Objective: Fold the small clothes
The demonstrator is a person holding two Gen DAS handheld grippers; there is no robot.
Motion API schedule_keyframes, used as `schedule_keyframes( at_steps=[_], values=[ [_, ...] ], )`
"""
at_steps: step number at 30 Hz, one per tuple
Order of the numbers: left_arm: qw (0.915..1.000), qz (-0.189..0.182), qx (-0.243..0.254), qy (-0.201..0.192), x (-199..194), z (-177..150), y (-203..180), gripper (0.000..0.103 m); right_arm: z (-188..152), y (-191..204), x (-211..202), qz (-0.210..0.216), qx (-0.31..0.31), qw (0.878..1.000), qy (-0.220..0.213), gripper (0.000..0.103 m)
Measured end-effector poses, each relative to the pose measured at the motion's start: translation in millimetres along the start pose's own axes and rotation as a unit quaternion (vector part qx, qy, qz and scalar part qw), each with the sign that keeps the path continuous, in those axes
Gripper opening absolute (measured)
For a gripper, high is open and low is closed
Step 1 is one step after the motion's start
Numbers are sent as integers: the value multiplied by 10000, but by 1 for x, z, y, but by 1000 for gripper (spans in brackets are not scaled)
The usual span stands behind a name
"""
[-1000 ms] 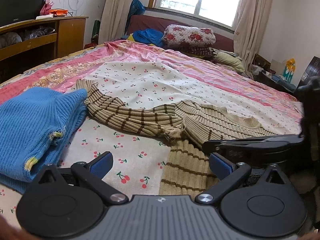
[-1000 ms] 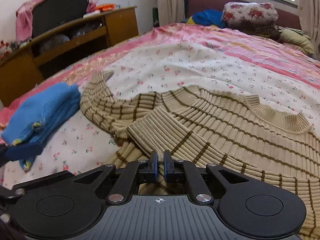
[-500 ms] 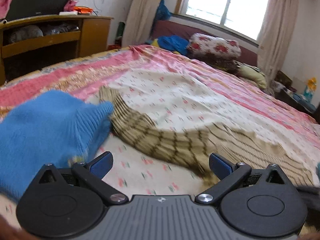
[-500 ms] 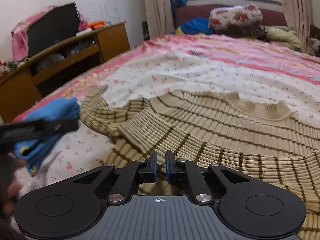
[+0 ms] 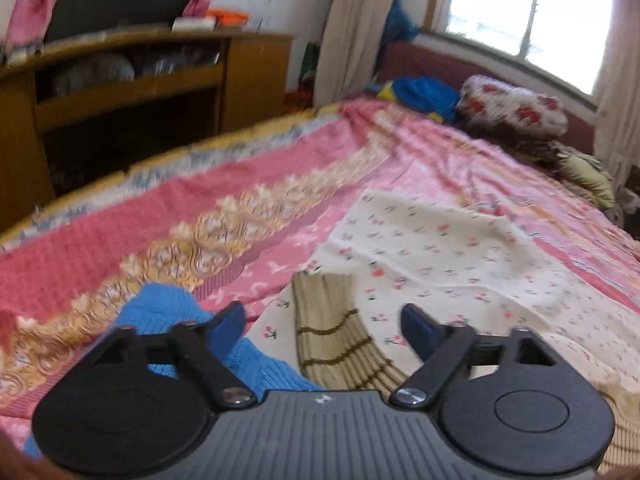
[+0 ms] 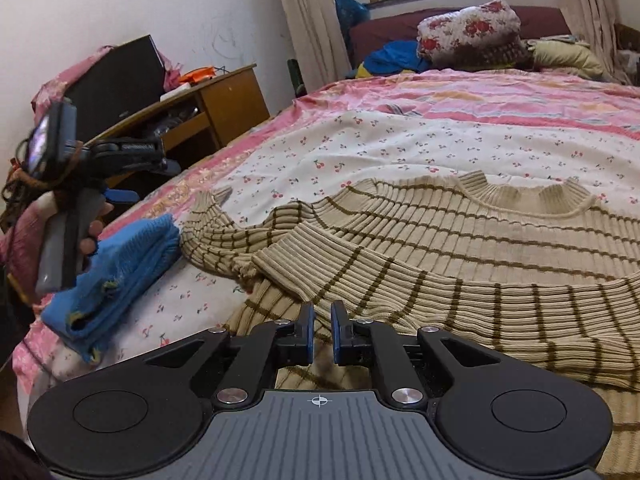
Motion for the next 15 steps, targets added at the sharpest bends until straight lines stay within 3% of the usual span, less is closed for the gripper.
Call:
schedule_keyframes(
  at_steps=[8,13,15],
  values=[
    [9954,252,-220,893,57,-10,11,61,-1,0,8,31,40,10000,53,12],
    [9914,173,-549,1177,77,-17,16,60,0,0,8,41,52,10000,66,12],
    [9919,194,-557,1121,80,-16,14,59,-1,0,8,36,49,10000,69,12]
  ],
)
Point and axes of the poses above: each gripper's, at about its wrist camera, not at the fingertips, and x roughly the way its jaws point, y to its left, z to its top, the point moved 8 cm from there along x, roughly the way its jaws point, and after that the axes turned 7 degrees about -x, right-handed, at the moved point
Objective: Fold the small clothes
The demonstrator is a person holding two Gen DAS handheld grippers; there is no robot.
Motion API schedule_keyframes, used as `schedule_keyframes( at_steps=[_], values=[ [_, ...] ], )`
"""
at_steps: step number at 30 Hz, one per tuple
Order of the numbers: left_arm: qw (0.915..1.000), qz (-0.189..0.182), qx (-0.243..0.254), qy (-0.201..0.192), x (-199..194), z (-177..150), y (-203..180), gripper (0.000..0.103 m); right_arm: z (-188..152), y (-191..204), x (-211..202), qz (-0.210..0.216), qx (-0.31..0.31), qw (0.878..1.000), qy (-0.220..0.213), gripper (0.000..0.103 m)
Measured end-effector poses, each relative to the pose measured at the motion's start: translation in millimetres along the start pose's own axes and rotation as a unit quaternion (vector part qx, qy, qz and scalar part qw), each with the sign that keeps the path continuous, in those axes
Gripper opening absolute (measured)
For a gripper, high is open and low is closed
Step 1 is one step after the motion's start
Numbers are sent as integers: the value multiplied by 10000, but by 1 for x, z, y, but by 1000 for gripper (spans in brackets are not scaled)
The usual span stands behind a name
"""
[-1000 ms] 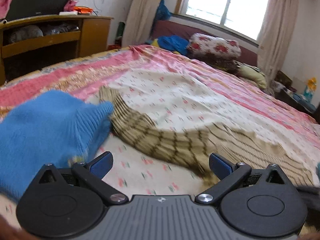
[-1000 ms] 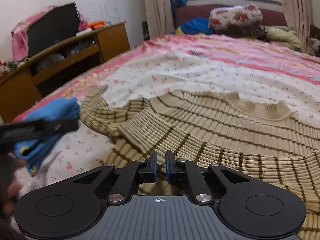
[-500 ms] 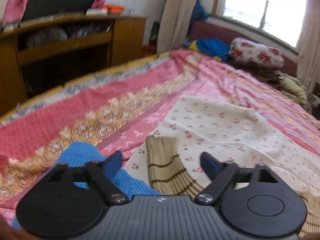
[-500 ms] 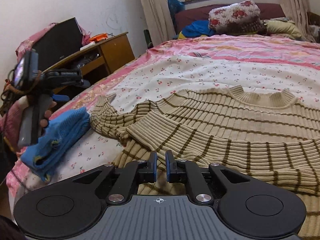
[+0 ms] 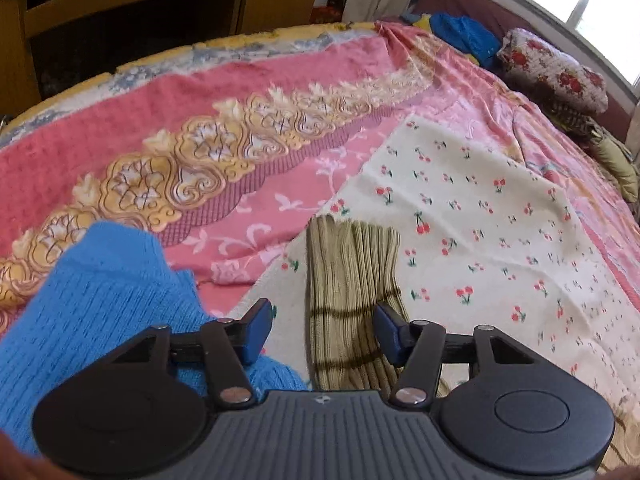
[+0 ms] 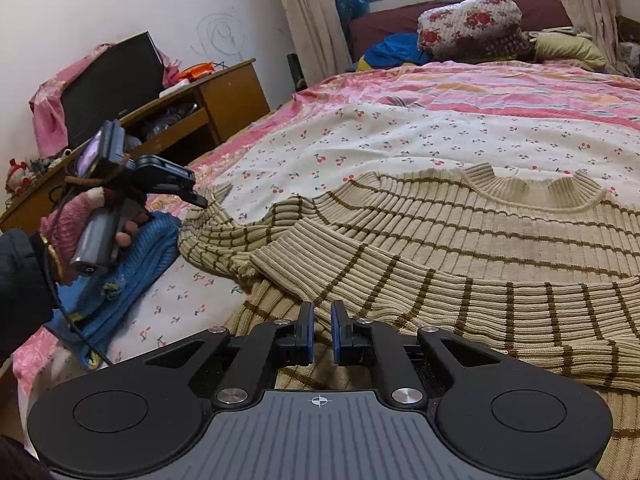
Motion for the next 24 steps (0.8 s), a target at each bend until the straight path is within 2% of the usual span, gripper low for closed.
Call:
schedule_keyframes(
  at_steps=[2,4,6,9,11,15,19,24],
  values=[
    [10000,65,47,-41,1,2,-2,45,1,1,0,-2,2,10000,3,12],
    [10000,59,-22,-27,1,4,0,15,1,1,-1,6,23,10000,8,12],
    [9998,-98,-165,16,0,4,1,15,1,1,-4,14,50,10000,-25,12],
    [9999,-67,-138,-38,-3,3,1,13,3,2,-8,24,90,9999,-83,12],
    [9996,-196,-191,-115,-11,3,-2,13,4,1,-13,10,111,9999,-130,12],
    [9959,-848,-276,-174,-42,2,-19,10,7,-5,-26,-40,181,9995,-251,12],
    [9854,-1697,-133,-22,-85,-14,-50,10,11,-10,-39,-97,271,9989,-373,12],
    [9620,-2650,578,311,-144,-66,-105,10,11,-14,-60,-174,316,9980,-520,12]
  ],
)
Point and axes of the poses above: each gripper's, at about its wrist camera, not at the fingertips, and x roughly the way its jaws point, y to its left, z to its top, the point moved 8 cm from there along x, roughly the way its jaws point, and after that the axes turned 7 degrees about -x, right-handed, at the moved point
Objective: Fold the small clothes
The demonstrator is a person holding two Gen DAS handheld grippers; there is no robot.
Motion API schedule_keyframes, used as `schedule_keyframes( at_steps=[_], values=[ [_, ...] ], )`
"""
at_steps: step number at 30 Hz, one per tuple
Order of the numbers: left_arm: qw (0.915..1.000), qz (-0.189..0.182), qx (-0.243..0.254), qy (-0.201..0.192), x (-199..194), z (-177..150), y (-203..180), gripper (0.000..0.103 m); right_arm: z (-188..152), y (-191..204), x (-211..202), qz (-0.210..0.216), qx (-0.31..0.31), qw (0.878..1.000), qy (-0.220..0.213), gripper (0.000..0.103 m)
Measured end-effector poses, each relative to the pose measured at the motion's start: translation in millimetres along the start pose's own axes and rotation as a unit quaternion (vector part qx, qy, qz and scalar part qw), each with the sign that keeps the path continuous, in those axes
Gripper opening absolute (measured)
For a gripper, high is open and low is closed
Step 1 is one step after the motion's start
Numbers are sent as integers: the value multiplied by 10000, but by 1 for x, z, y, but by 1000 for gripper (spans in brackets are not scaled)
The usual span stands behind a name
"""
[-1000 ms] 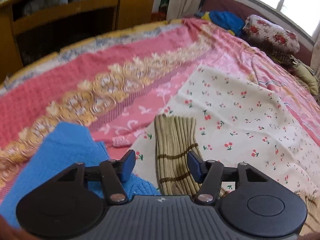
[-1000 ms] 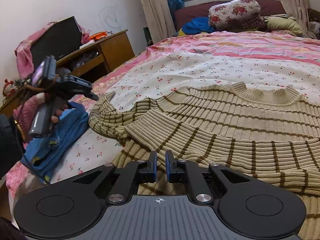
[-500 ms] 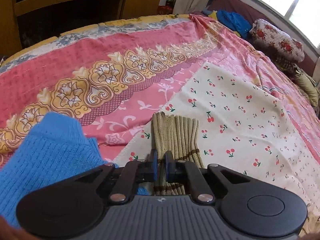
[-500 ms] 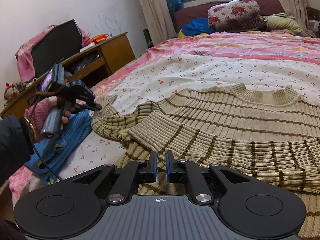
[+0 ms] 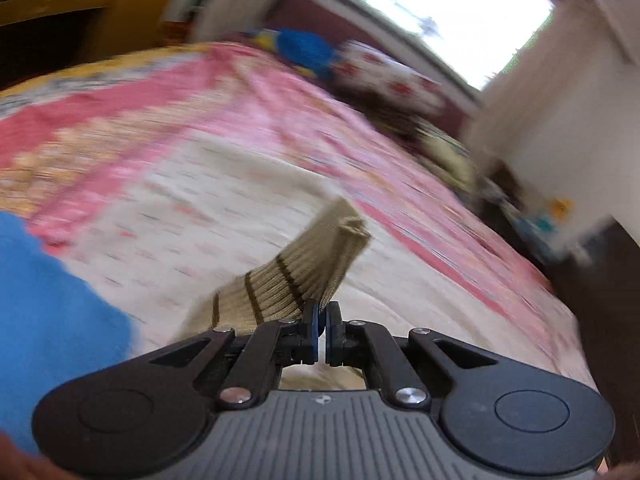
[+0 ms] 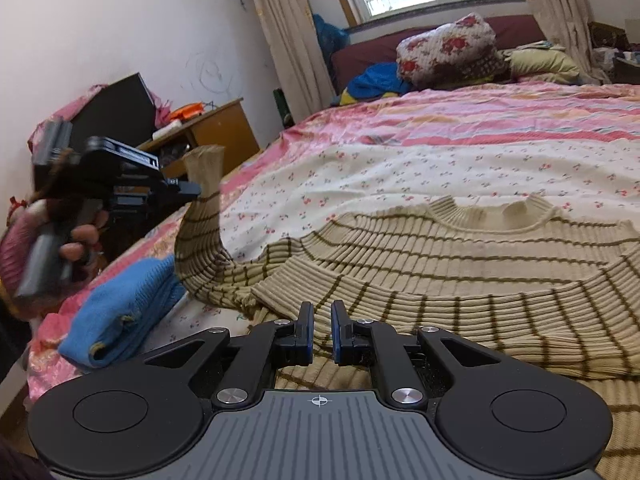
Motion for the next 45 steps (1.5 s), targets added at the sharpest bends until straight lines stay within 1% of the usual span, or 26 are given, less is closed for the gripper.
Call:
schedule_keyframes(
  at_steps=[3,5,6,8,10,12,14,17,19,22,25,28,30,31,34,38,42,45],
  values=[
    [9972,-469,432,382,-3,-43,-41,10,-1,-6,-12,-104,44,9999,-56,12],
    [9939,-608,629,664,2,-75,-56,10,-4,-13,-19,-187,133,9997,-55,12],
    [9920,-586,804,774,6,-92,-61,10,-6,-17,-21,-217,213,9995,-35,12],
    [9886,-351,1095,970,19,-127,-62,10,-12,-28,-26,-246,444,9987,47,14],
    [9871,-266,1070,1161,28,-154,-57,10,-19,-37,-28,-273,685,9971,160,18],
    [9879,-156,1007,1172,30,-175,-49,10,-25,-43,-31,-253,904,9953,258,18],
    [9896,-155,984,1039,22,-185,-45,10,-30,-45,-33,-210,1033,9939,321,18],
    [9917,-60,1098,663,1,-187,-36,10,-30,-39,-29,-74,1128,9929,358,18],
    [9907,96,1283,437,-7,-185,-31,10,-26,-32,-23,57,1222,9918,357,18],
    [9901,124,1378,247,-14,-179,-24,10,-17,-19,-9,233,1335,9902,336,18],
    [9917,49,1266,224,-15,-172,-15,10,-11,-12,11,325,1549,9866,399,18],
    [9917,91,1256,262,-13,-171,-5,11,-10,-12,27,369,1887,9799,532,18],
    [9910,119,1299,305,-12,-172,-1,11,-12,-13,36,491,2215,9719,623,20],
    [9903,127,1346,311,-13,-173,0,11,-13,-13,39,539,2352,9683,643,22],
    [9893,52,1423,326,-14,-174,-2,11,-12,-10,46,595,2563,9626,653,26],
    [9897,-74,1397,318,-18,-173,-4,12,-10,-8,58,439,2674,9603,669,26],
    [9904,-122,1339,317,-20,-172,-3,12,-16,-10,66,369,3009,9497,781,26],
    [9908,-153,1313,300,-21,-171,-4,12,-17,-11,62,332,3018,9496,782,26]
  ],
)
Point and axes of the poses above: each gripper's, at about its wrist camera, not at the fingertips, and x roughly the way its jaws point, y to its left, z to its top, the point moved 8 cm from there along x, roughly the way its jaws point, and after that the axes turned 7 degrees about -x, right-handed, at the moved point
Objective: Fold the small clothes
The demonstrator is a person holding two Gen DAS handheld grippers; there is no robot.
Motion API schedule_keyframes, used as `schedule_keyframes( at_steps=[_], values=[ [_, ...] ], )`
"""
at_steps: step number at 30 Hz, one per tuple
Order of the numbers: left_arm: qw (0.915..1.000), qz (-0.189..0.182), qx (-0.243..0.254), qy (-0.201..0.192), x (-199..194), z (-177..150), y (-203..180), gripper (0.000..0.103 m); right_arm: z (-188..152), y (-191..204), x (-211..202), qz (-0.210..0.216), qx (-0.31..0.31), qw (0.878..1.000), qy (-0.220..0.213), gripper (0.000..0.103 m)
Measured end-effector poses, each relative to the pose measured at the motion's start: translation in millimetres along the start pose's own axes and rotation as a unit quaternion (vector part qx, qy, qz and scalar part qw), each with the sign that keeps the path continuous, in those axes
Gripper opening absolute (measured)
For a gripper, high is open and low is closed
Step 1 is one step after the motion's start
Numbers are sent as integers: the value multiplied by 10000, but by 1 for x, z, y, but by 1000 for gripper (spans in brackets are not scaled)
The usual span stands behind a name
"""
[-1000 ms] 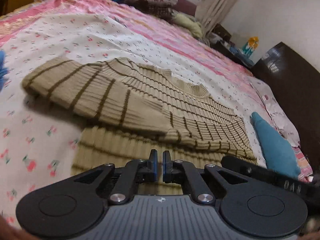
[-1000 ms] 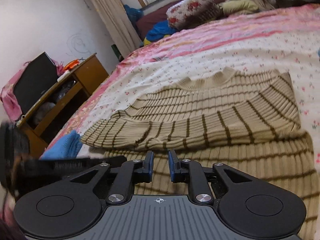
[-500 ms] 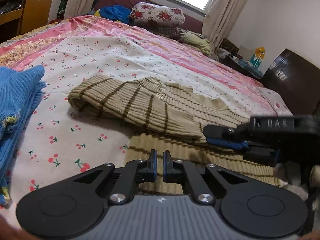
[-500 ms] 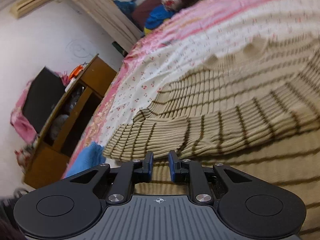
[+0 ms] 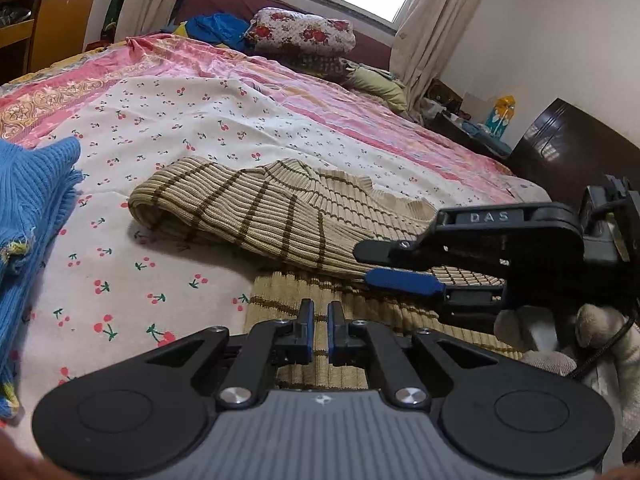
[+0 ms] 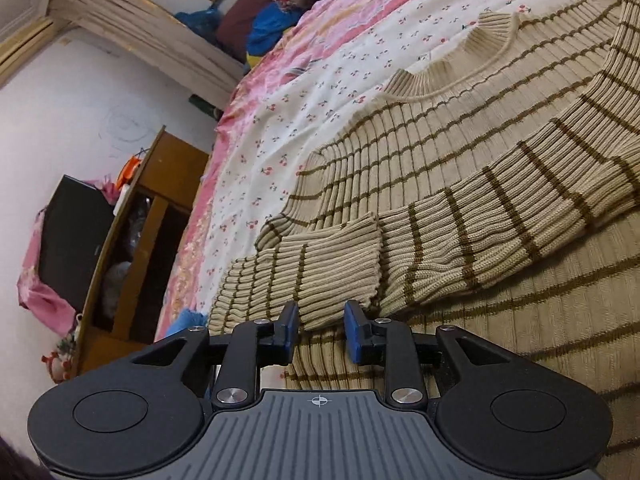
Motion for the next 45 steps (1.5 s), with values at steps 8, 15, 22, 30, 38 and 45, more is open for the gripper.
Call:
schedule_keyframes(
  at_steps=[8,15,22,30,38,45],
  values=[
    [10000,-51,-35,-14,-2,1,-1,16,8,-11,-9,-249,153,9993,-217,34],
    [9999,-51,-85,-17,-2,2,2,16,8,-11,1,-473,143,9986,-206,34],
    [9999,-37,-119,-13,-2,2,4,17,11,-7,7,-683,-147,9975,-148,18],
    [9997,0,-182,-135,-4,5,7,17,33,8,-22,-602,-839,9940,-367,1],
    [9995,-4,-27,-324,-6,4,1,26,80,4,-90,-961,-1388,9800,-1057,1],
    [9994,3,268,-220,3,-5,-10,35,108,-47,-149,-1687,-1401,9635,-1533,1]
  ],
)
Point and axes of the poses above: each gripper's, at about its wrist camera, not at the fingertips, and x roughly the way its jaws point, y to its left, z to its top, the point moved 8 cm from there along x, roughly the way its jaws point, and after that the axes turned 7 degrees about -x, right-handed, at the moved point
